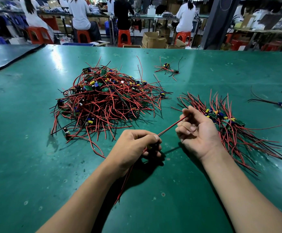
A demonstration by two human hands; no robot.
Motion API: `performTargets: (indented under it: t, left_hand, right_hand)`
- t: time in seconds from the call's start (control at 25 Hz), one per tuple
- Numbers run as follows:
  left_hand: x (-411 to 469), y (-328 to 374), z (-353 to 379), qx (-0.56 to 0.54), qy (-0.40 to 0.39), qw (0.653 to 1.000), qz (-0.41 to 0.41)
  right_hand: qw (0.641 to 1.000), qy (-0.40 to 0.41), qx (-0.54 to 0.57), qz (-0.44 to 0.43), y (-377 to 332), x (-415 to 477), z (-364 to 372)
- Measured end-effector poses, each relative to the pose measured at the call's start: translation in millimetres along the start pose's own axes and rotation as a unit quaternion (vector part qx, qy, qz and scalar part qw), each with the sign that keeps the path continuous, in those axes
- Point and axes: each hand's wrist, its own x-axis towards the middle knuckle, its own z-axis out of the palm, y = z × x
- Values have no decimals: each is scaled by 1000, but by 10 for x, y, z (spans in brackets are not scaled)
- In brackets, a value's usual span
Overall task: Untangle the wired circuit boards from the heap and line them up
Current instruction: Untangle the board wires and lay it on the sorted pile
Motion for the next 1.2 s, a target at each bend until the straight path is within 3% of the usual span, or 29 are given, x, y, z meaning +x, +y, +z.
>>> performTargets:
  t: [0.28, 0.52, 0.8, 0.92, 1.04, 1.08, 1.12, 1.2]
  left_hand:
    - [16, 3, -51, -1, -4, 1000, -13]
    - [49, 18, -54, -96, 8, 994, -44]
    - [83, 30, -54, -151, 26, 986, -59]
    - [93, 9, -63, -151, 13, 987, -56]
    - [86, -11, -76, -127, -13, 991, -50]
    - [85, -19, -79, -119, -15, 992, -51]
    - [86, -26, -81, -114, -20, 992, -48]
    - [91, -37, -77, -111, -29, 993, -37]
  right_hand:
    - [982, 53, -155, -99, 72, 49, -62]
    - [964, 109, -215, -116, 92, 48, -74]
    - [947, 89, -270, -152, 155, 10, -45]
    - [897, 22, -404, -177, 299, -97, 19]
    - [759, -1, -613, -220, 488, -160, 51]
    - [728, -3, -645, -233, 528, -166, 53]
    - [721, -6, -650, -240, 541, -174, 58]
    - [747, -10, -620, -241, 506, -184, 64]
